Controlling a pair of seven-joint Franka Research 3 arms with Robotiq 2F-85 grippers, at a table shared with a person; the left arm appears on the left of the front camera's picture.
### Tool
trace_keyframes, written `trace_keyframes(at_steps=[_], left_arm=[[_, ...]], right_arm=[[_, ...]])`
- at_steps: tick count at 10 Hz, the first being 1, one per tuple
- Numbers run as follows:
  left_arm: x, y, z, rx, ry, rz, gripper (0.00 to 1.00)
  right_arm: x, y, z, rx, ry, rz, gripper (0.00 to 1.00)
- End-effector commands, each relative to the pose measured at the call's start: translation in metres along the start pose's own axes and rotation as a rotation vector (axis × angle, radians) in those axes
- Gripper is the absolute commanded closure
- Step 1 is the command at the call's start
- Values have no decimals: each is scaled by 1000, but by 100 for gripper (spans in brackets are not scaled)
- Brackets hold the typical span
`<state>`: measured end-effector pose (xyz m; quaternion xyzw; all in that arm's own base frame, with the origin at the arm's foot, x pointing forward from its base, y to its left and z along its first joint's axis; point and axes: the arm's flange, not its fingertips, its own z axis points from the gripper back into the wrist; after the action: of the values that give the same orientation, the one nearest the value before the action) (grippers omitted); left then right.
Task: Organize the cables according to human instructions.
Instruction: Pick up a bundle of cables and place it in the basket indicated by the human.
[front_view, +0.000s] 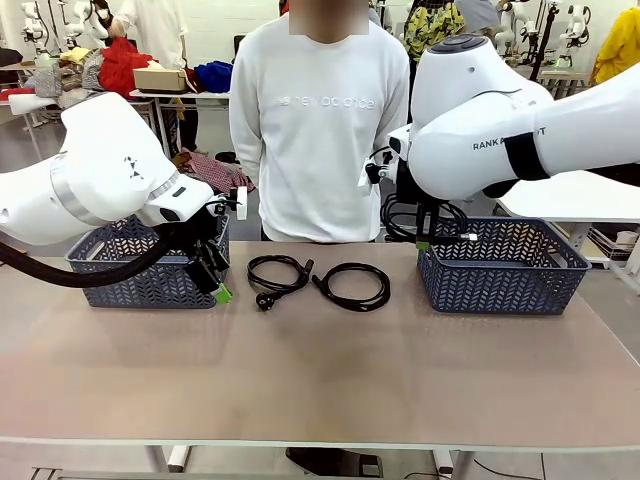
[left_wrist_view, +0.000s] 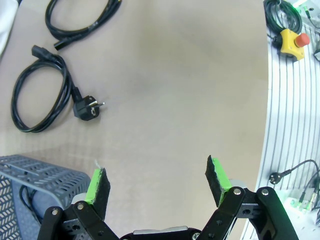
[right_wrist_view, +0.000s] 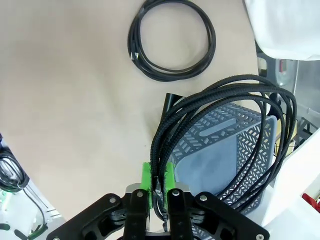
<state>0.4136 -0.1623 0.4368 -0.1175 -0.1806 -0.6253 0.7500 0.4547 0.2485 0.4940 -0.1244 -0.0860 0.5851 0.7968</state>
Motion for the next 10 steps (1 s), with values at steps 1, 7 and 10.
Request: trace_keyframes(at_steps=[1,7,10], left_arm=[[-1,-1,1,6,-10,12,0],[-1,-1,1,6,-10,12,0],[-1,-1,1,6,-10,12,0]], right_arm=[[-5,3,1,-4,0,-9,100],[-42,-64,-16,-23,40,-26,88],[-76,-94,-29,-13,25,40,88]])
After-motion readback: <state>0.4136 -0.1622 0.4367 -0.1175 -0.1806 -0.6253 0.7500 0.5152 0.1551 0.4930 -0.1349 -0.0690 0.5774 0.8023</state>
